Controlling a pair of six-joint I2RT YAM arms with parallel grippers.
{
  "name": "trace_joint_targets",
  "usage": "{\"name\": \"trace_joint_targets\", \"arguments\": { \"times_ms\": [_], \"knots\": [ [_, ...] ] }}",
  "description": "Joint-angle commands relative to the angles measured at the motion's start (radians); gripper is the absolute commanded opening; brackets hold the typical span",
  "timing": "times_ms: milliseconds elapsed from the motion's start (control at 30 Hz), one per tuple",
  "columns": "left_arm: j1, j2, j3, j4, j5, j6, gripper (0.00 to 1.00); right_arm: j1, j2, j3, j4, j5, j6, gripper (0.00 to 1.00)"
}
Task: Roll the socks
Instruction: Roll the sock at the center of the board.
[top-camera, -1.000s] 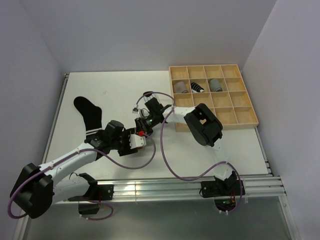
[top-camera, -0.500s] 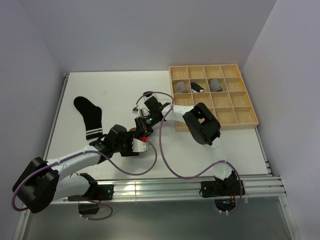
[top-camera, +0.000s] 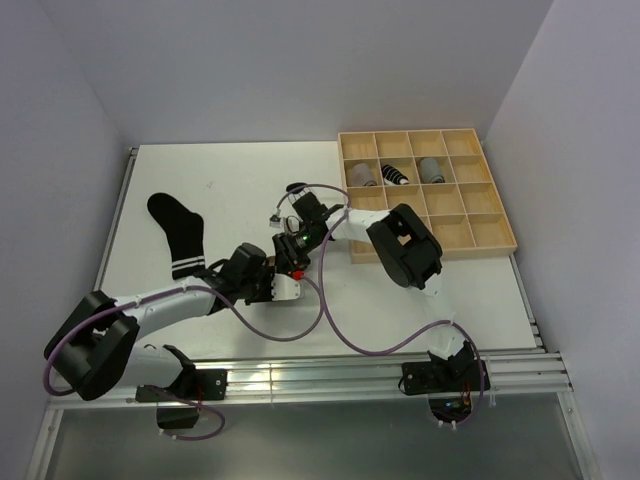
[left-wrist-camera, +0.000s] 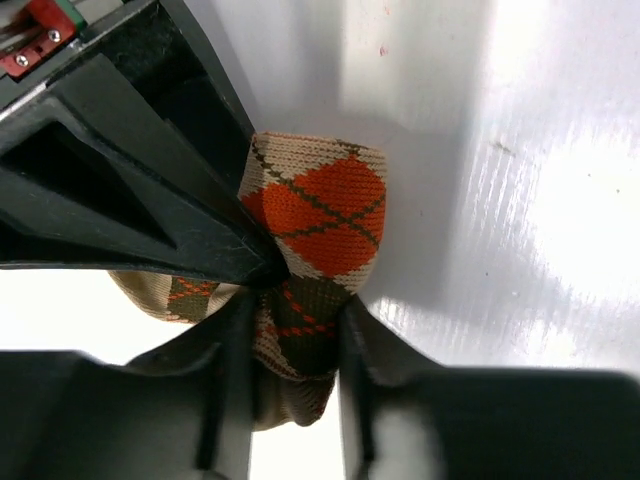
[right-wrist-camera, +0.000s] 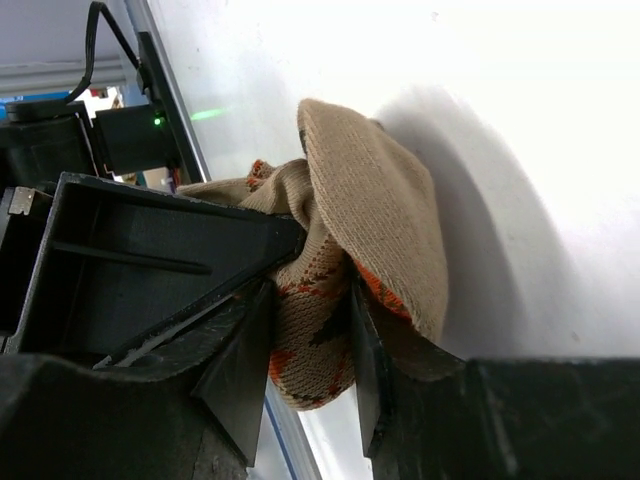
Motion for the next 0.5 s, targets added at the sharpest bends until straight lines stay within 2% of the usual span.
{"name": "trace_joint_targets", "arguments": {
  "times_ms": [0,67,167,300,467],
  "knots": [
    [-0.007,0.060,0.047,-0.105,0.080,-0.053,0.29,-0.005,-0.004,-0.056,-0.031,0.192,-0.041,0.43],
    [-0.007,0.077,0.062,-0.117,0.098,-0.058,0.20,-0.005,-0.021,-0.071,-0.025,0.207,-0.041,0.45],
    [0.001,0.086,0.079,-0.155,0.121,-0.064,0.12,-0.008,-0.076,-0.130,0.038,0.254,-0.010,0.50],
    [0.030,0.114,0.125,-0.250,0.214,-0.060,0.08,-0.034,-0.177,-0.251,0.174,0.303,0.048,0.61],
    [0.093,0.121,0.154,-0.333,0.290,-0.037,0.04,-0.049,-0.321,-0.377,0.276,0.408,0.108,0.64]
  ]
}}
